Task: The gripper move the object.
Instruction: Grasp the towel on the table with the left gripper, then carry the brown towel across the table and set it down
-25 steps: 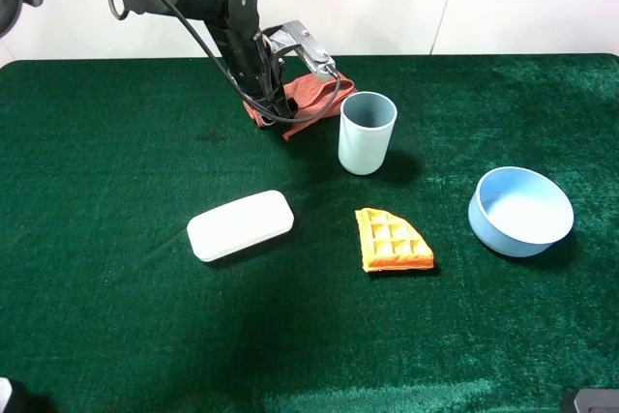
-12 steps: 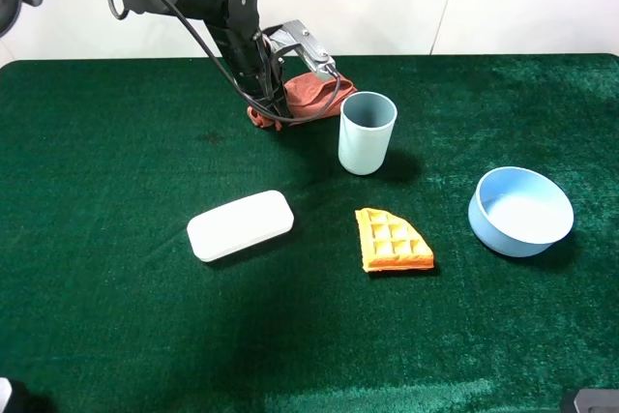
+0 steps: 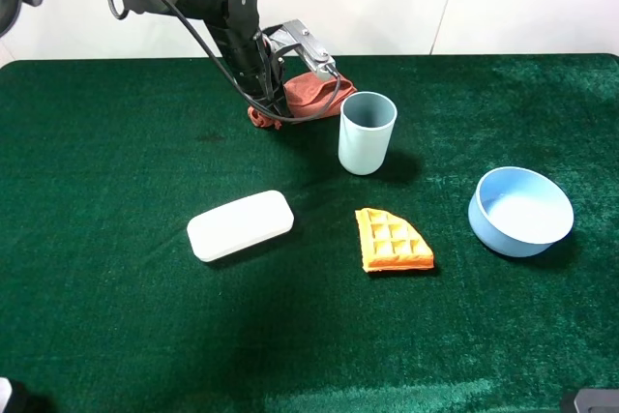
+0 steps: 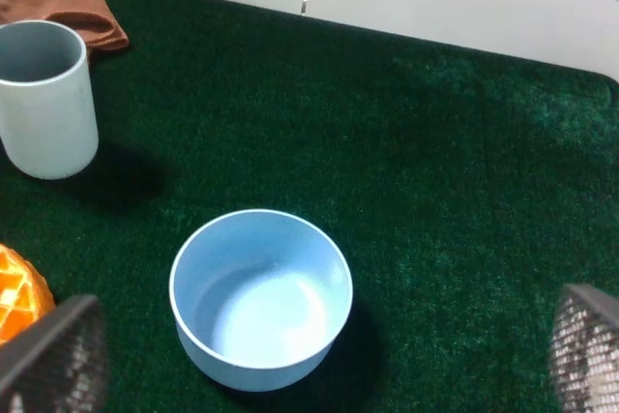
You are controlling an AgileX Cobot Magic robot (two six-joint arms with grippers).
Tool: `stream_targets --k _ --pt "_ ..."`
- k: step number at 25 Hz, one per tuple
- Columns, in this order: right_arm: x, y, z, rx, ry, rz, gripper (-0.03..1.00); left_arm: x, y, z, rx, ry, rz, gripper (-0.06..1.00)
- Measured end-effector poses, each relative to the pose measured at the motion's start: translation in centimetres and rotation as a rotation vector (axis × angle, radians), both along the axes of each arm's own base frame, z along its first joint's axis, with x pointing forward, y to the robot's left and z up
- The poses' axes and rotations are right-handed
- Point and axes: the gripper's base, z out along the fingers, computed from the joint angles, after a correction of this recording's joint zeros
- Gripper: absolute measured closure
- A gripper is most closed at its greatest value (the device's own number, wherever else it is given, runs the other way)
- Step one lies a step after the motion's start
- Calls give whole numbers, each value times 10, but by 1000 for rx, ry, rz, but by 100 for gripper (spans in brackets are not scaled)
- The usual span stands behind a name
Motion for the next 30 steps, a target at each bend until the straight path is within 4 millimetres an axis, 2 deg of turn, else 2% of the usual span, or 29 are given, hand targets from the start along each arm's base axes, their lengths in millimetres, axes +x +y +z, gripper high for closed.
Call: stream_targets --k 5,11,23,30 --pt "0 0 0 0 0 0 27 0 0 2 -2 -3 0 84" --pt "0 0 0 0 0 0 27 0 0 18 -21 -23 18 84" --pt "0 0 0 0 -1 0 27 -7 3 78 -45 -21 67 84" --pt "0 0 0 0 -1 0 27 -22 12 128 -60 -31 92 84"
